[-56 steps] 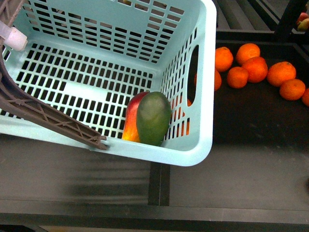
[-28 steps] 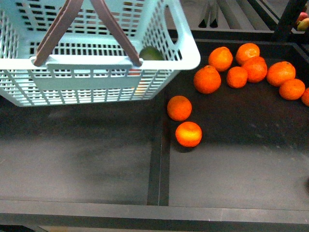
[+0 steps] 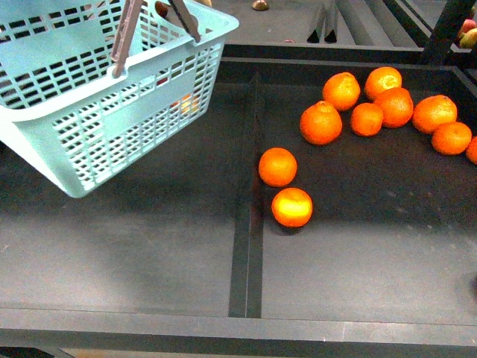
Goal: Pick mango and avocado into basket
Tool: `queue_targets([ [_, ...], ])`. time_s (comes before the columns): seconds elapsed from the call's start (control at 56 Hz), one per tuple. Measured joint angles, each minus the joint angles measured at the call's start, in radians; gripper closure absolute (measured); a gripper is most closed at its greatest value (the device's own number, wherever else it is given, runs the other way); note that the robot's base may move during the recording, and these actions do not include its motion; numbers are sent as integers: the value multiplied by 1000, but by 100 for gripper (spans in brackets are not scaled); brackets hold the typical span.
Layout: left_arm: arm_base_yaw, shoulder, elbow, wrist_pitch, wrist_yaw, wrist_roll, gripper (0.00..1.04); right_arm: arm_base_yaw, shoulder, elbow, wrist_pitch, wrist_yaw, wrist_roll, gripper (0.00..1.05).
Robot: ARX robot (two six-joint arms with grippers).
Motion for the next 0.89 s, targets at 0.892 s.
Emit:
queue_targets([
  [0.892, 71, 208, -78, 198, -126, -359, 84, 0, 0, 0, 0, 0, 0, 8],
])
